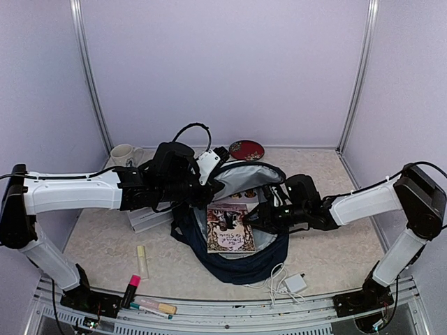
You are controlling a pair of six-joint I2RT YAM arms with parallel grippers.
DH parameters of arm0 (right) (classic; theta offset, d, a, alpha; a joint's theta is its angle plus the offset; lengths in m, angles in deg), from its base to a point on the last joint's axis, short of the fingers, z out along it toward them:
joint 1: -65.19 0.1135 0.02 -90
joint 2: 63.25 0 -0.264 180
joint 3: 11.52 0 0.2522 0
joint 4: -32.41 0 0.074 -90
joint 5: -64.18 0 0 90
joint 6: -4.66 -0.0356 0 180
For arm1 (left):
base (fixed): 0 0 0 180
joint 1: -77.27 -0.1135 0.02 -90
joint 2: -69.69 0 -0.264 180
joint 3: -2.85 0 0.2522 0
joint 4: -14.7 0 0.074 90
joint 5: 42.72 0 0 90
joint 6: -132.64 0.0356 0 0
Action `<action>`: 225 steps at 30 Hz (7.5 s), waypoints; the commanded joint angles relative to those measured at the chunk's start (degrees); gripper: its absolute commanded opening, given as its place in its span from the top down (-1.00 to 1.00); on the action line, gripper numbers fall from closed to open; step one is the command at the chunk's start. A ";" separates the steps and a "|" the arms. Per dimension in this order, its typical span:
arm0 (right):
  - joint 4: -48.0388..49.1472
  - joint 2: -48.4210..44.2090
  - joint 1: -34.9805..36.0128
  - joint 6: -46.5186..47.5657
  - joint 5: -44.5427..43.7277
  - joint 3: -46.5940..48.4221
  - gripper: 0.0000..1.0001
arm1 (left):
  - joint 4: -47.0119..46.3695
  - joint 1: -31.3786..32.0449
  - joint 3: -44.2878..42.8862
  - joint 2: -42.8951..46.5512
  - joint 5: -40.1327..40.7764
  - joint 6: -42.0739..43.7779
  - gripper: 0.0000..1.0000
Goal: Pack the student bag
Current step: Adjust the book in the second largest pocket of the bag, then pass from the left arm to the right, then move the book to the center of the board.
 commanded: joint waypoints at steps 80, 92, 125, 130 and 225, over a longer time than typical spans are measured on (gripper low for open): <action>-11.10 -17.82 25.06 77.32 -26.22 6.75 -0.75 | -6.21 -0.59 0.01 4.58 0.17 -0.85 1.00; -24.76 -26.09 2.82 72.82 -13.47 16.63 -1.00 | -5.73 0.09 1.36 4.83 1.44 -1.79 1.00; -22.82 -13.74 -6.93 73.12 -8.14 22.65 1.00 | 7.68 -16.63 7.82 17.10 7.02 -28.90 -0.98; -23.22 -13.21 -6.93 72.89 -6.82 22.71 1.00 | 15.17 -25.31 8.56 10.88 14.33 -32.24 -0.98; -27.59 -12.46 -19.27 64.19 -13.42 28.82 1.00 | -6.91 -35.08 39.18 12.64 -3.10 -42.00 -0.42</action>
